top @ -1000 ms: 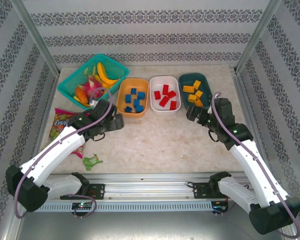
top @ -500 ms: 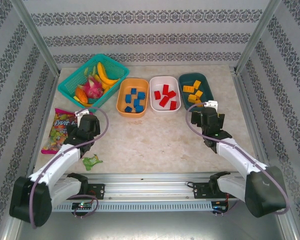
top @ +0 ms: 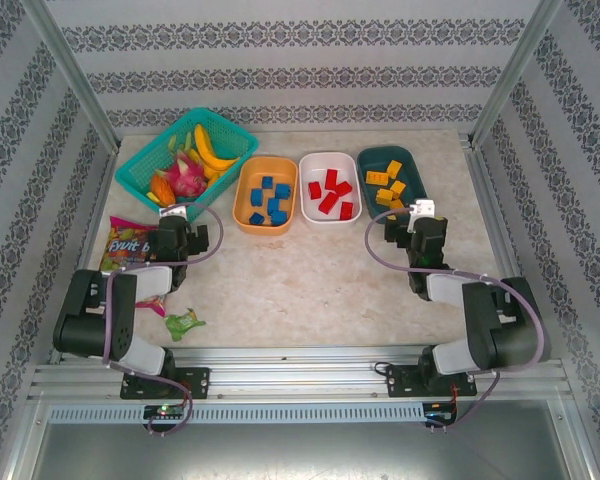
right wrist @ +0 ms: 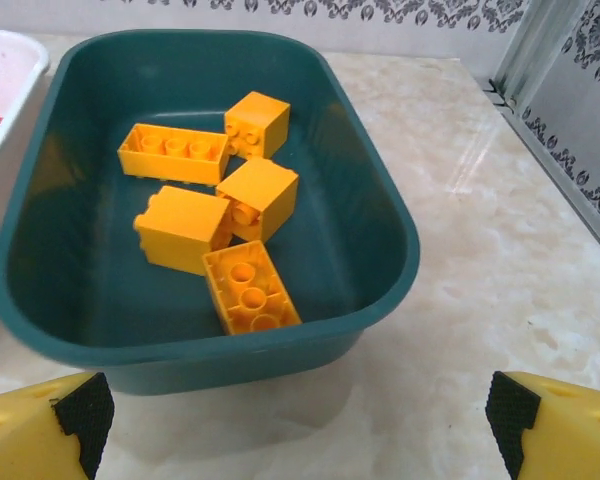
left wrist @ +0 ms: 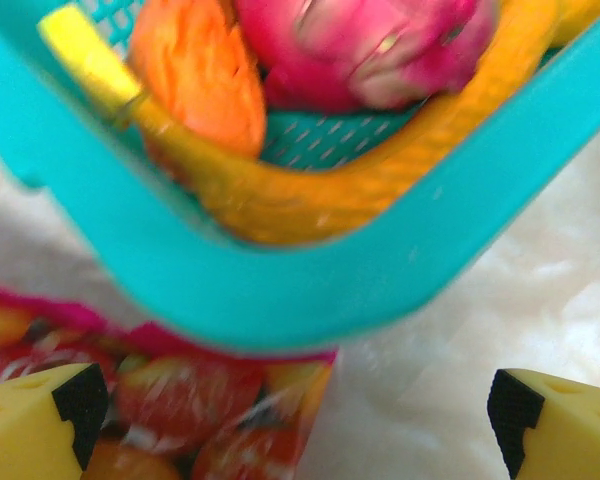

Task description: Sort the legos into containers by color

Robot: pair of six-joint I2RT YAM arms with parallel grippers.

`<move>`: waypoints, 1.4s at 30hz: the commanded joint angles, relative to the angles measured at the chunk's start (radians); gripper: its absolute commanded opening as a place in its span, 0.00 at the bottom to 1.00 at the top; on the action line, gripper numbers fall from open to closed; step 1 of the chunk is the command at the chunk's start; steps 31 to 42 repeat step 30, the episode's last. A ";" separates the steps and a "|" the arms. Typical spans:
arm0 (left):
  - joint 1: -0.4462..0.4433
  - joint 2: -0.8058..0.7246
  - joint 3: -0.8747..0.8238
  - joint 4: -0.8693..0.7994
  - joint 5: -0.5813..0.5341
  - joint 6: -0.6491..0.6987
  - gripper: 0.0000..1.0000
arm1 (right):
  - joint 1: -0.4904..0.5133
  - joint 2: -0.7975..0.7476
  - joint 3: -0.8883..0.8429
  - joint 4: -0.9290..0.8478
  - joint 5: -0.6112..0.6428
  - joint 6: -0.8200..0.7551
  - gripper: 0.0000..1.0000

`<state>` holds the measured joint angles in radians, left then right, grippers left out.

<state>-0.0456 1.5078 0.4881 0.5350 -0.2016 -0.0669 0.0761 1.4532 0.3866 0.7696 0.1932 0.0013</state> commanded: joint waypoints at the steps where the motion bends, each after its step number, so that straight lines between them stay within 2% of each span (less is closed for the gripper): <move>1: 0.023 0.024 -0.066 0.255 0.113 0.047 1.00 | -0.029 0.078 -0.074 0.281 -0.072 0.024 0.98; 3: 0.021 0.064 -0.100 0.369 0.138 0.068 1.00 | -0.031 0.037 -0.069 0.195 -0.035 0.042 0.98; 5: 0.025 0.053 -0.084 0.317 0.155 0.063 1.00 | -0.037 0.063 -0.068 0.238 -0.017 0.052 0.98; 8: 0.031 0.058 -0.084 0.321 0.159 0.059 1.00 | -0.034 0.045 -0.012 0.119 0.028 0.065 0.98; 10: 0.037 0.057 -0.080 0.309 0.166 0.053 1.00 | -0.026 0.058 -0.022 0.171 0.039 0.055 0.98; 13: 0.038 0.057 -0.079 0.306 0.167 0.053 1.00 | -0.021 0.056 -0.021 0.160 0.047 0.054 0.98; 23: 0.037 0.054 -0.080 0.307 0.166 0.053 1.00 | -0.022 0.052 -0.013 0.139 0.005 0.043 0.98; 26: 0.037 0.054 -0.080 0.307 0.166 0.053 1.00 | -0.037 0.052 -0.001 0.112 -0.054 0.040 0.98; 42: 0.037 0.055 -0.080 0.306 0.167 0.053 1.00 | -0.036 0.050 -0.007 0.125 -0.056 0.038 0.98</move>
